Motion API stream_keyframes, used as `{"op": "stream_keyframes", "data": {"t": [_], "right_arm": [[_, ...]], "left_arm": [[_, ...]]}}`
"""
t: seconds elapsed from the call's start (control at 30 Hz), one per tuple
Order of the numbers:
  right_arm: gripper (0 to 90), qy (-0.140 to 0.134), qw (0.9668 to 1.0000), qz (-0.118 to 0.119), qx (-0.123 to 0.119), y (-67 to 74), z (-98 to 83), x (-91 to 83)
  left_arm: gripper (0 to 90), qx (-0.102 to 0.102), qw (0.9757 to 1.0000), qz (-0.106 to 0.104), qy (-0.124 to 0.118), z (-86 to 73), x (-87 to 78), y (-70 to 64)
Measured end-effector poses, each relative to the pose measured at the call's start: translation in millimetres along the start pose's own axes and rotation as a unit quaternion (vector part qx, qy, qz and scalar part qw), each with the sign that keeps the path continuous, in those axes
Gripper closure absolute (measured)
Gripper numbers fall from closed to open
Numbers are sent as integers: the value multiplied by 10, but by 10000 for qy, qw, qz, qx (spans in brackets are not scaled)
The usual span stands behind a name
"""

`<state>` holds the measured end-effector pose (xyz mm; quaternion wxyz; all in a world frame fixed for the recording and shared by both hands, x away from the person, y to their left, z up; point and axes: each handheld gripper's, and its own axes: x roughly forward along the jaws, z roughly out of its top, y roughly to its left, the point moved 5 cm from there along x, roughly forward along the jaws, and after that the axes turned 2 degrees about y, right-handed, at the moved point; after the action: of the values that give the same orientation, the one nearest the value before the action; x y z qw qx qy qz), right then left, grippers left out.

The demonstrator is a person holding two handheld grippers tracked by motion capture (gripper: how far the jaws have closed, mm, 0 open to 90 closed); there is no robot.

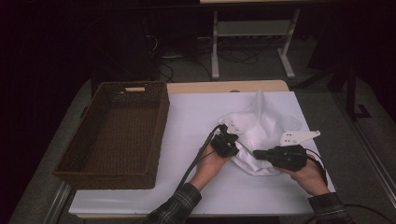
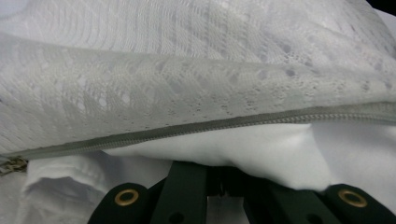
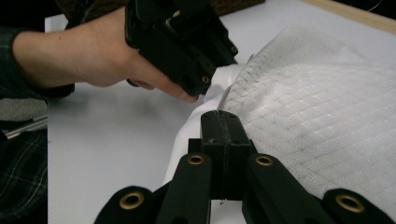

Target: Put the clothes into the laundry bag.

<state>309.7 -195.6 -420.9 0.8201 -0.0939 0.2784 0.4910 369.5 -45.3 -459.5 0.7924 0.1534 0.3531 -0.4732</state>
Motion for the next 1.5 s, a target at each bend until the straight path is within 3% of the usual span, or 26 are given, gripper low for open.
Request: {"op": "stream_keyframes", "data": {"t": [0.1, 0.2, 0.37, 0.43, 0.5, 0.6, 0.67, 0.8, 0.97, 1.07, 1.23, 1.4, 1.43, 1.5], "right_arm": [[900, -13, 10000, 5, 81, -25, -29, 4], [900, -30, 10000, -12, 73, -27, -32, 11], [900, -29, 10000, -20, 93, -30, -43, 23], [900, -30, 9999, -34, 92, -33, -45, 30], [900, -27, 9999, -43, 86, -35, -46, 33], [900, -18, 9999, -60, 88, -36, -46, 36], [900, -12, 9999, -65, 79, -36, -45, 37], [900, -27, 9999, -76, 83, -37, -47, 33], [900, -48, 9999, -61, 93, -44, -50, 22], [900, -58, 9999, -69, 98, -49, -52, 17], [900, -56, 9999, -72, 111, -49, -52, 10], [900, -58, 9999, -72, 97, -50, -51, 16], [900, -60, 9999, -72, 103, -50, -51, 13], [900, -66, 9999, -74, 108, -52, -50, 13]], "left_arm": [[860, 25, 10000, 13, 1, -10, -19, 2], [766, -63, 9999, -38, 72, -53, -90, 29], [580, -66, 9995, 49, 296, -179, -311, 98], [561, -60, 9994, 137, 313, -234, -431, 138], [561, -77, 9993, 242, 272, -282, -553, 193], [563, -121, 9978, 558, 347, -351, -668, 311], [563, -280, 9962, 711, 414, -393, -667, 407], [554, -521, 9949, 680, 530, -446, -535, 545], [570, -517, 9936, 765, 651, -487, -395, 625], [661, -565, 9927, 830, 668, -513, -377, 682], [551, -660, 9937, 780, 455, -494, -425, 725], [676, -507, 9950, 570, 641, -526, -355, 678], [701, -426, 9946, 665, 678, -527, -356, 668], [820, -409, 9952, 532, 708, -530, -362, 648]]}}
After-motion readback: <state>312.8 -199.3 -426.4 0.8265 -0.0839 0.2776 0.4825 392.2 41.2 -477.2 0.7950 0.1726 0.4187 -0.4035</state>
